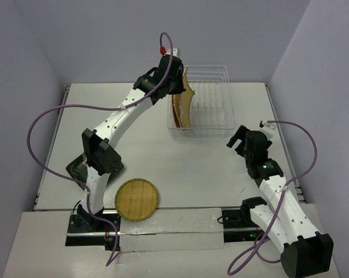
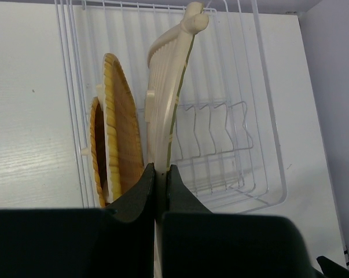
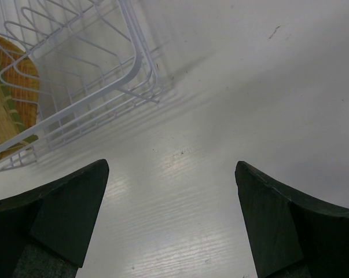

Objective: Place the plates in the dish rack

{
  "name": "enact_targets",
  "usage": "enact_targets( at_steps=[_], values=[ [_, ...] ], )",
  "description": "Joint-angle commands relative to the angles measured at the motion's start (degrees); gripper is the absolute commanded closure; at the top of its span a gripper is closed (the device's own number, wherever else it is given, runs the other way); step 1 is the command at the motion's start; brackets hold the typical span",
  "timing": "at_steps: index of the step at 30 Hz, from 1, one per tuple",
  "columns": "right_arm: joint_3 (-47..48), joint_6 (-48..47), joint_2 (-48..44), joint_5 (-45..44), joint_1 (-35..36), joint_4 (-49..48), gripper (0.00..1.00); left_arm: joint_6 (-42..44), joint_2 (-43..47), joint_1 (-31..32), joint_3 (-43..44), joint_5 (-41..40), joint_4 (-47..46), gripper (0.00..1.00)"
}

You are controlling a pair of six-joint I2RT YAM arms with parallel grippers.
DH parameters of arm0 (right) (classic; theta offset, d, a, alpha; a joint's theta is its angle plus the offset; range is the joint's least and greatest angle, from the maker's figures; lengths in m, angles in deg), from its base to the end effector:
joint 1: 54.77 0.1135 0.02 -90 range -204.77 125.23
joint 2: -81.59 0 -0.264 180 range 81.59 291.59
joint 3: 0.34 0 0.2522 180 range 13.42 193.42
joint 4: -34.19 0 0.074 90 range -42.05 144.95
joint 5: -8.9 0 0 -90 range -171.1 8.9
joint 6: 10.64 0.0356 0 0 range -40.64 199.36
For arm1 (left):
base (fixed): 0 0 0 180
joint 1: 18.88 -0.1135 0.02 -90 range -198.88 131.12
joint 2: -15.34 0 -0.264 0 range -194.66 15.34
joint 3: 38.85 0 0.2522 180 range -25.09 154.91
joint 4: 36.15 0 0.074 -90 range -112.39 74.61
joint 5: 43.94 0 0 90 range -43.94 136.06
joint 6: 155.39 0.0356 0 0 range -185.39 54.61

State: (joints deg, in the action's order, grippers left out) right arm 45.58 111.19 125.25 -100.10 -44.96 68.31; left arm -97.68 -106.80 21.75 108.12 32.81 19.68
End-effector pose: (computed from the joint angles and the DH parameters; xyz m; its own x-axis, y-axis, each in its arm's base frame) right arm 0.1719 0.0180 0.2489 -0.3832 0.4398 -0.8122 0.3689 0.8790 0.3019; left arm 0.3715 -0.3080 0.3870 -0.5894 -0.1795 -0.7877 0.2010 0.9118 -0.3581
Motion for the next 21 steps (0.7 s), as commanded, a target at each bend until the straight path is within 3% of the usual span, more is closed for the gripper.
enact_targets(
  at_steps=[1,12,21],
  values=[
    [-0.36,-0.69,0.2,-0.48,-0.34,-0.97,0.03,-1.63,-0.28,-0.28,3.14,-0.99,-4.4,1.0],
    [-0.6,-0.63,0.9,-0.68,-0.31,-0.95,0.03,-4.61,-1.18,-0.37,-0.22,-5.62,-6.49,1.0],
    [-1.47,-0.54,0.46,-1.03,-0.38,-1.02,0.02,-3.01,-2.76,-0.04,0.05,-1.88,-7.68,1.0]
  ],
)
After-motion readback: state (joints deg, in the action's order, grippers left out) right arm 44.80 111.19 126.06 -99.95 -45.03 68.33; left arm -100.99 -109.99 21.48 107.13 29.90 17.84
